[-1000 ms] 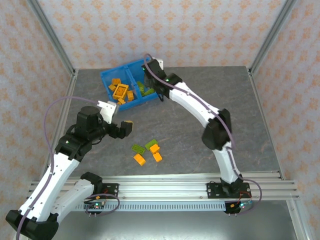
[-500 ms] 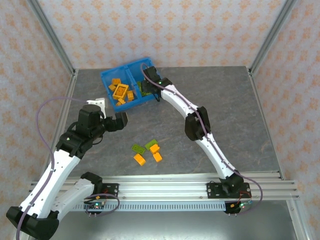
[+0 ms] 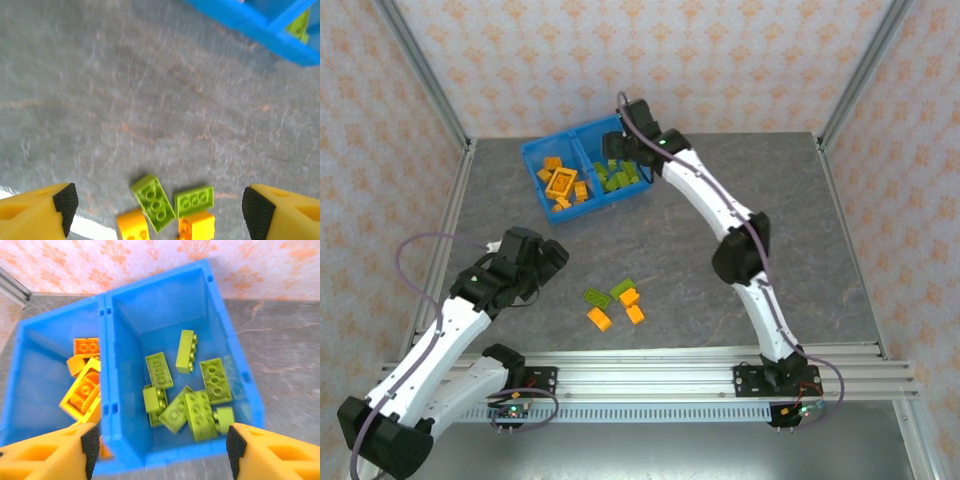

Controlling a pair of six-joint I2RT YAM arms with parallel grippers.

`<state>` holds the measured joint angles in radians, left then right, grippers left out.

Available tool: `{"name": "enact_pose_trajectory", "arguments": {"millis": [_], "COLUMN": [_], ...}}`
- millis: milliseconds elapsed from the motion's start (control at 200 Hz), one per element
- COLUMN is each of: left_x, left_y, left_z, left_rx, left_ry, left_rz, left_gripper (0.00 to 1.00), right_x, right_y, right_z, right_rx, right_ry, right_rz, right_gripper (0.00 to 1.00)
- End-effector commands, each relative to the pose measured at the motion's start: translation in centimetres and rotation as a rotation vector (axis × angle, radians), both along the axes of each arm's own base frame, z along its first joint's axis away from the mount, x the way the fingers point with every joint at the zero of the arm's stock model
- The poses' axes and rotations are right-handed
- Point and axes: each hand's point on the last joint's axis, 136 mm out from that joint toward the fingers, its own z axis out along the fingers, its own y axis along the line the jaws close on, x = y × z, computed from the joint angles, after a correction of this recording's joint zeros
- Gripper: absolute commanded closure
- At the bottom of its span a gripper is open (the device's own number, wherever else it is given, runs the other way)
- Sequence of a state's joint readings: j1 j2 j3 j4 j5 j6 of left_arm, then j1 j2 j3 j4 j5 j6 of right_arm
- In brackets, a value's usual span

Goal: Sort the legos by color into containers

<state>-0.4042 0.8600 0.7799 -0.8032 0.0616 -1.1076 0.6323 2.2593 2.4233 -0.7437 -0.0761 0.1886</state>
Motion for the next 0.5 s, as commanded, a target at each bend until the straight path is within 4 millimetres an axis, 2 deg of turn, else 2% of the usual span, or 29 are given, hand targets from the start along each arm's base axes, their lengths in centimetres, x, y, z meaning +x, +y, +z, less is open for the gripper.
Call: {"name": "enact_pose_trajectory", "arguments": {"millis": [0, 160, 350, 410, 495], "left_x": [-1.8, -2.0, -1.6, -1.8, -2.0], "left_y": [-1.9, -4.9, -7.1, -7.7, -8.1], "left_z": [-2.1, -5.2, -8.2, -9.4, -10.7], "left_rx": [-0.068, -0.072, -0.032, -0.032, -0.026], "left_ry": [0.128, 0.238, 0.345, 0.382, 0.434], "left_rz": [0.063, 0.049, 0.033, 0.031, 0.033], "left_gripper": [0.12, 0.12, 0.15, 0.17, 0.21], "right_x": [-5.1, -13.4, -23.7, -26.3, -29.0], "right_y": [-3.7, -6.0, -8.6, -9.2, -10.3], "right_z": [4.6, 5.3, 4.0, 3.5, 2.4], "right_rx": [-0.02, 0.044, 0.139, 0.16, 0.157], "right_ry": [0.001, 0.061, 0.182, 0.225, 0.292], "right_rz": [0.01, 0.171, 0.356, 0.406, 0.428], "right_gripper": [0.28, 0.22, 0.13, 0.09, 0.06]}}
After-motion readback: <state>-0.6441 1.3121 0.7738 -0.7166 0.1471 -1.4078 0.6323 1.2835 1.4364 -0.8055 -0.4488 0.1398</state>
